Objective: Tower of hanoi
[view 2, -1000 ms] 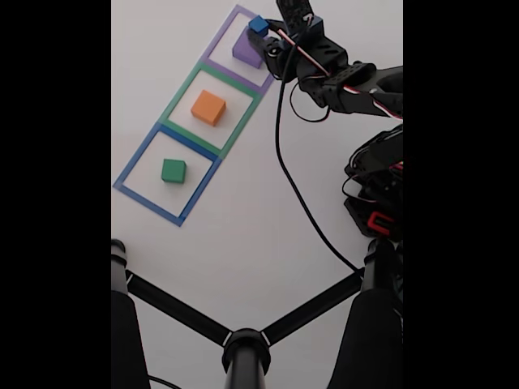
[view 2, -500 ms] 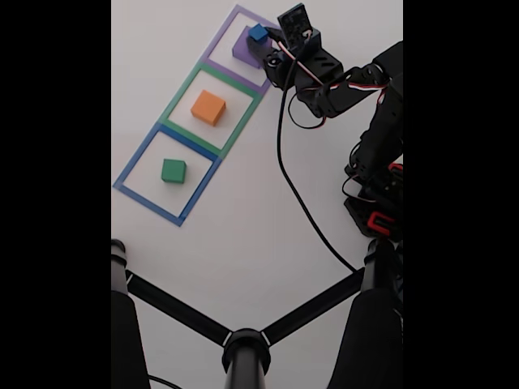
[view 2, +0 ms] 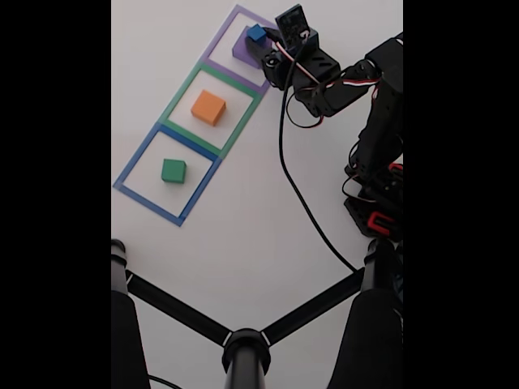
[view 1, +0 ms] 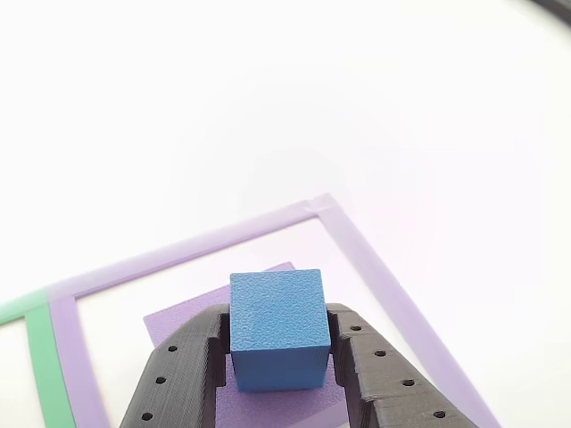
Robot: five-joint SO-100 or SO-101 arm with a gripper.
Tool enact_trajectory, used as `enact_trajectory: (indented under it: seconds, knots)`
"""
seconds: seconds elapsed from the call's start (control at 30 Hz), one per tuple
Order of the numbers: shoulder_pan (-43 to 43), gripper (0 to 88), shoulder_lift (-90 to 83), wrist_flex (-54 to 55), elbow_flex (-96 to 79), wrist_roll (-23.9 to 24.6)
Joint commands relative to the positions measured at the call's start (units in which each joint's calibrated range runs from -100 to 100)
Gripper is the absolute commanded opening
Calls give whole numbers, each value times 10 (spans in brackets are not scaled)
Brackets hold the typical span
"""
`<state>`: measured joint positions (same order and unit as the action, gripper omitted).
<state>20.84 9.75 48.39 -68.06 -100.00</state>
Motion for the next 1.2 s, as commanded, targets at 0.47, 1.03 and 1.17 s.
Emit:
enact_trajectory:
  seconds: [0.47, 1.03, 1.17]
  knots:
    - [-2, 250, -77, -12, 4, 0]
    - [-27, 7, -521, -877, 260, 0]
    - [-62, 1, -548, -1067, 377, 0]
